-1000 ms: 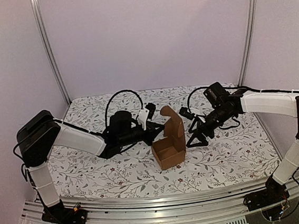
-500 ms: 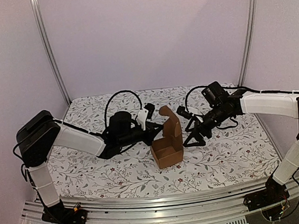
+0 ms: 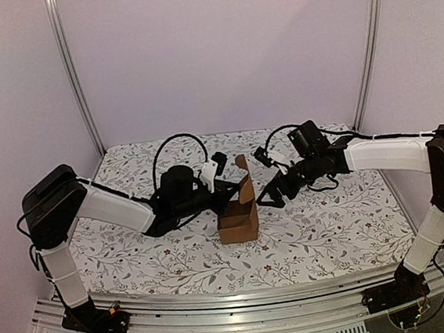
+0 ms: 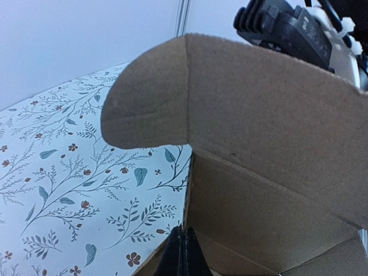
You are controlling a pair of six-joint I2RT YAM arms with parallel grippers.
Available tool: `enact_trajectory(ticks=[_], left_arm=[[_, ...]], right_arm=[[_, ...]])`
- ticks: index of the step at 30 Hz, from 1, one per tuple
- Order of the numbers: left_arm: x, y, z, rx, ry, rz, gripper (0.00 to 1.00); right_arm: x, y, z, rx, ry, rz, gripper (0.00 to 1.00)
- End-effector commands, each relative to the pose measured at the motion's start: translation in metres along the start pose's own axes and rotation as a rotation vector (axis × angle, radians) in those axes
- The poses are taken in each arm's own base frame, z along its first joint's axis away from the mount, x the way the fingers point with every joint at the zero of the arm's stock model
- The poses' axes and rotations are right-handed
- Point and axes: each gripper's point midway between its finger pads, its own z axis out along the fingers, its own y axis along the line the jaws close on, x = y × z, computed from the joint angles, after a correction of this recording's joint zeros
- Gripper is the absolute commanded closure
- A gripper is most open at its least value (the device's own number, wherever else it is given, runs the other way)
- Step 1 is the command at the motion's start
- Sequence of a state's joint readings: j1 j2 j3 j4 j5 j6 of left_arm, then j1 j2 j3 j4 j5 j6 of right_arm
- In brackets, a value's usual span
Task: Fold the paper box
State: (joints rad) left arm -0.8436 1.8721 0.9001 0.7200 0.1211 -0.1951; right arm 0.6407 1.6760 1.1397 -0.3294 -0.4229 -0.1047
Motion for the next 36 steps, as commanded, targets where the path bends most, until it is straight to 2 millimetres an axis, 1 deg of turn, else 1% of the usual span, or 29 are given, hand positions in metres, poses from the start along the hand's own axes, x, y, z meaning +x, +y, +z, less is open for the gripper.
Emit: enact_trajectory(ticks=[1,3,5,6,7,9,11,13,15,16,17,19,21,22,24,28,32,34,36], left_arm=[[-0.009,0.0,-0.009,-0.019,-0.017,-0.008,1.0],[-0.012,0.002,-0.011,-0.033,-0.022,-0.006,1.0],[-0.014,0.008,-0.013,-0.063,-0.012,-0.002,1.0],[-0.018,0.011,-0.014,-0.083,-0.009,-0.003,1.0],[-0.02,0.014,-0.016,-0.104,-0.004,-0.003,1.0],[-0.026,0.02,-0.02,-0.144,-0.005,-0.009,1.0],[-0.027,0.024,-0.024,-0.172,0.001,-0.012,1.0],[-0.027,0.029,-0.027,-0.207,0.004,-0.027,1.0],[-0.027,0.034,-0.03,-0.237,0.004,-0.042,1.0],[-0.027,0.035,-0.032,-0.248,0.002,-0.047,1.0],[-0.027,0.037,-0.033,-0.263,0.001,-0.056,1.0],[-0.026,0.043,-0.035,-0.305,-0.004,-0.081,1.0],[-0.025,0.047,-0.037,-0.344,-0.011,-0.11,1.0],[-0.024,0.05,-0.038,-0.37,-0.015,-0.122,1.0],[-0.022,0.048,-0.039,-0.392,-0.018,-0.13,1.0],[-0.019,0.044,-0.034,-0.404,-0.006,-0.12,1.0],[-0.019,0.043,-0.032,-0.418,-0.001,-0.113,1.0],[-0.019,0.044,-0.031,-0.426,0.003,-0.112,1.0],[-0.019,0.045,-0.03,-0.434,0.004,-0.111,1.0]], right_arm=[[-0.019,-0.004,0.004,0.013,-0.043,0.036,0.01],[-0.012,0.005,0.003,-0.037,-0.017,0.004,0.01],[0.003,0.01,0.0,-0.053,0.019,-0.046,0.01],[0.007,0.013,-0.006,-0.059,0.024,-0.079,0.01],[0.014,0.012,-0.009,-0.053,0.044,-0.089,0.01],[0.016,0.003,-0.022,-0.019,0.033,-0.089,0.01],[0.017,-0.022,-0.034,0.033,0.006,0.026,0.01],[0.016,-0.029,-0.044,-0.031,-0.023,0.121,0.01],[0.018,-0.024,-0.051,-0.133,-0.02,0.168,0.01],[0.02,-0.022,-0.051,-0.153,-0.002,0.165,0.01],[0.022,-0.019,-0.051,-0.166,0.008,0.146,0.03],[0.023,-0.02,-0.05,-0.163,0.012,0.123,0.1],[0.021,-0.026,-0.049,-0.116,0.008,0.113,0.2],[0.018,-0.029,-0.049,-0.094,0.0,0.118,0.27],[0.011,-0.035,-0.048,-0.062,-0.022,0.124,0.31],[0.0,-0.051,-0.042,0.028,-0.045,0.127,0.36],[-0.012,-0.075,-0.041,0.151,-0.089,0.142,0.36],[-0.024,-0.079,-0.041,0.17,-0.143,0.121,0.35],[-0.036,-0.076,-0.039,0.153,-0.176,0.096,0.35]])
